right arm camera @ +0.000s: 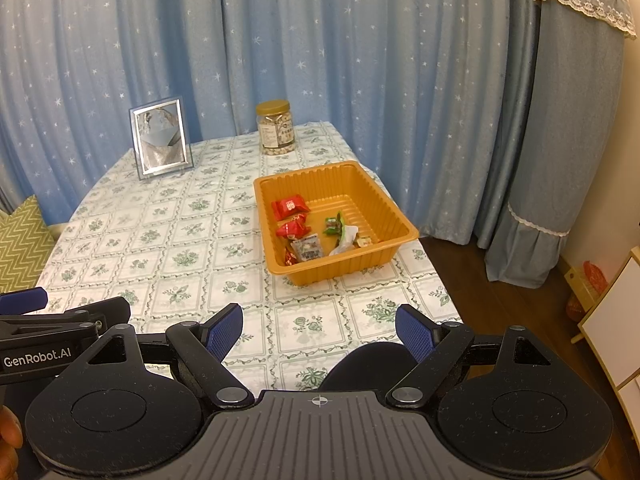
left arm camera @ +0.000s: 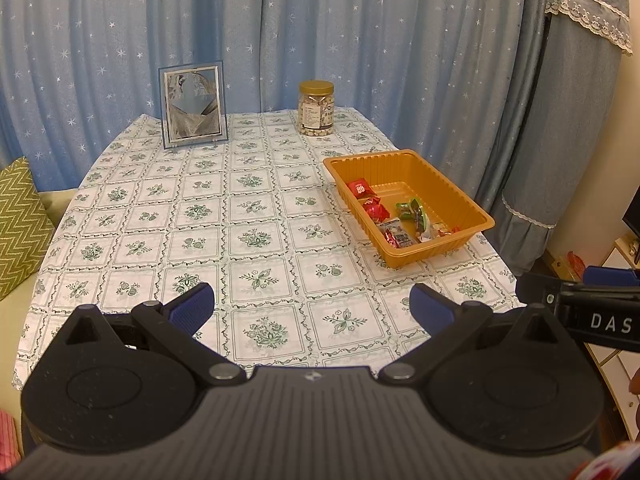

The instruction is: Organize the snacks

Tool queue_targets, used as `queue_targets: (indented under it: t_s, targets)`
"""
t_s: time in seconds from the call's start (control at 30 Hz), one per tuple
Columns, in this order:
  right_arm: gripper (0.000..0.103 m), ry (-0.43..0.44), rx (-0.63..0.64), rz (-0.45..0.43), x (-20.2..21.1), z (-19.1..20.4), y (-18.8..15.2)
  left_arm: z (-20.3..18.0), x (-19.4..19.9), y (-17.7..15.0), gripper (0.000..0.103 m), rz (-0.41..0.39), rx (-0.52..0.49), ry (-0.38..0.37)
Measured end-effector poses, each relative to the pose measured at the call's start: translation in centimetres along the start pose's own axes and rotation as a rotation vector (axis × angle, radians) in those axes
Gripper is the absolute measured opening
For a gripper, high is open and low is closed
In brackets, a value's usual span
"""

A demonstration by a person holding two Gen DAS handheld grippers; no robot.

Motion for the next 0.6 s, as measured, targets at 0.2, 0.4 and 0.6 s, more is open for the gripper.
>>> queue_targets:
  t_s: [0.2,0.4,0.6]
  targets:
    - [0.083,0.0,0.0,-0.001,0.01,-0.01,0.02,-0.04,0.05,-0.08,0.103,-0.002,-0.003,0.0]
    - [0.083,0.0,0.0,-0.002,-0.01,-0.02,-0.03,0.04,0.01,-0.16,0.103,0.001,-0.002,-0.002]
    - [0.083,0.001,-0.001,-0.002,0.0,-0.04,-0.01,0.02,0.17,0.0,0.103,-0.012,0.005,-0.018]
Point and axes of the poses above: each gripper's, at about its wrist camera, not at the fingertips, and x roughly against the way its jaws point, z to its left, y to its top, the point moved 7 cm from there along -x, roughly the way its jaws point, and after that the axes turned 14 degrees about y, right-handed, at the moved point
